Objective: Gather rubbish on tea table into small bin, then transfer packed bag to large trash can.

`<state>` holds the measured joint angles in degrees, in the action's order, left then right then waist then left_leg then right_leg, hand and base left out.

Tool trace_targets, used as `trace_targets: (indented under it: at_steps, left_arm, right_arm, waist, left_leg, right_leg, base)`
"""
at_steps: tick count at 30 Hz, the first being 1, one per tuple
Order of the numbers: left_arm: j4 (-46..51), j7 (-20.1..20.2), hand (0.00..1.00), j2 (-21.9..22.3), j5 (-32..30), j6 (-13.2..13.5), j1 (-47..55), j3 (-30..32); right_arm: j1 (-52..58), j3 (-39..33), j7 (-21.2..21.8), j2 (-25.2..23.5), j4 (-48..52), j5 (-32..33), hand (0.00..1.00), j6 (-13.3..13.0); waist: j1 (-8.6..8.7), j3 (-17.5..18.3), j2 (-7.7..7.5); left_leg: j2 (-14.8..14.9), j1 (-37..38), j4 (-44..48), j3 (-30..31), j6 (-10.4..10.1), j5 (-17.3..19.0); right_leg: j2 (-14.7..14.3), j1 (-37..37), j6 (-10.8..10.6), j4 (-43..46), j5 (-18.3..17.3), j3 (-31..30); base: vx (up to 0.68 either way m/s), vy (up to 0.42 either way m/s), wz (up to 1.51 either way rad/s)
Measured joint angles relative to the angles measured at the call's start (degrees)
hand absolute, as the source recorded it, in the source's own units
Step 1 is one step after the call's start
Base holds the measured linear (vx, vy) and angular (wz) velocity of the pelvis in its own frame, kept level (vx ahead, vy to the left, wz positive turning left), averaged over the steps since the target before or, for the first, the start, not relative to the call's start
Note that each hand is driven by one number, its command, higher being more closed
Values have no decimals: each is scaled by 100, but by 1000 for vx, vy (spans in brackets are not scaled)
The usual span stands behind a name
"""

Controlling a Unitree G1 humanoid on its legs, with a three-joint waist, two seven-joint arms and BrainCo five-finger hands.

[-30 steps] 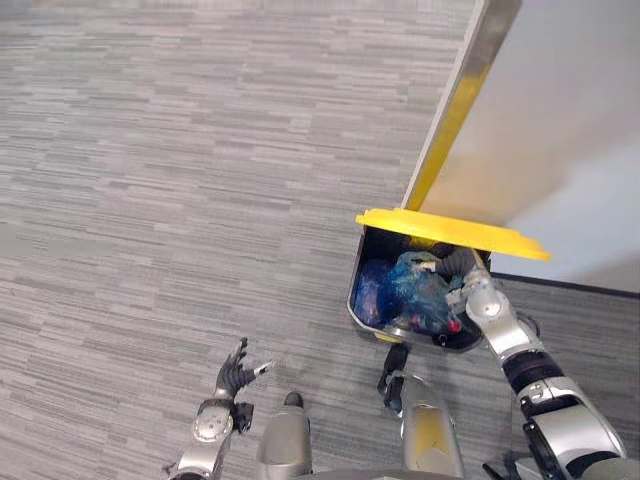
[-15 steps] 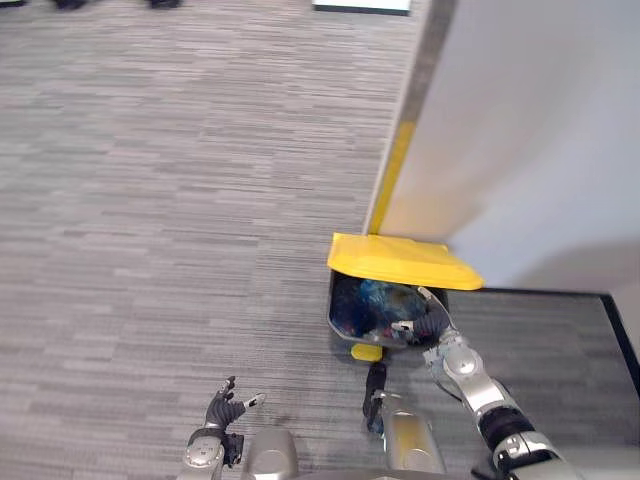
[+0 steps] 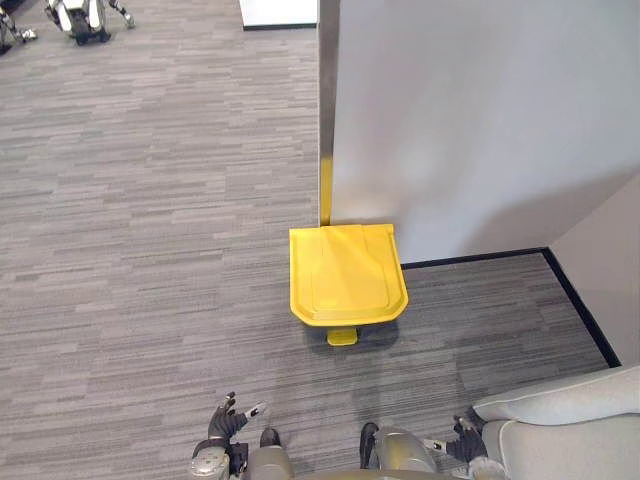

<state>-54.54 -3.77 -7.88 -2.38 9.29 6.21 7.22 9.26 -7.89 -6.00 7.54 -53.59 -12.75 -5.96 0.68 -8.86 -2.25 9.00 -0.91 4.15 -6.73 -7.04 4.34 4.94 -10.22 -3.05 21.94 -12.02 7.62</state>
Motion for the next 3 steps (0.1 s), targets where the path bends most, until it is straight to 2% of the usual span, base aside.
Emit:
trace_targets:
  at_steps: [3]
  left_arm:
    - [-30, 1, 0, -50, 0, 0, 67, 19]
  right_arm:
    - [-44, -169, 1, 18, -117, 113, 0, 2]
  waist:
    - [-2, 39, 32]
  left_leg:
    - [-9, 86, -51, -48, 63, -48]
  right_leg:
    - [-56, 96, -22, -217, 140, -38]
  base:
    - [18, 34, -14]
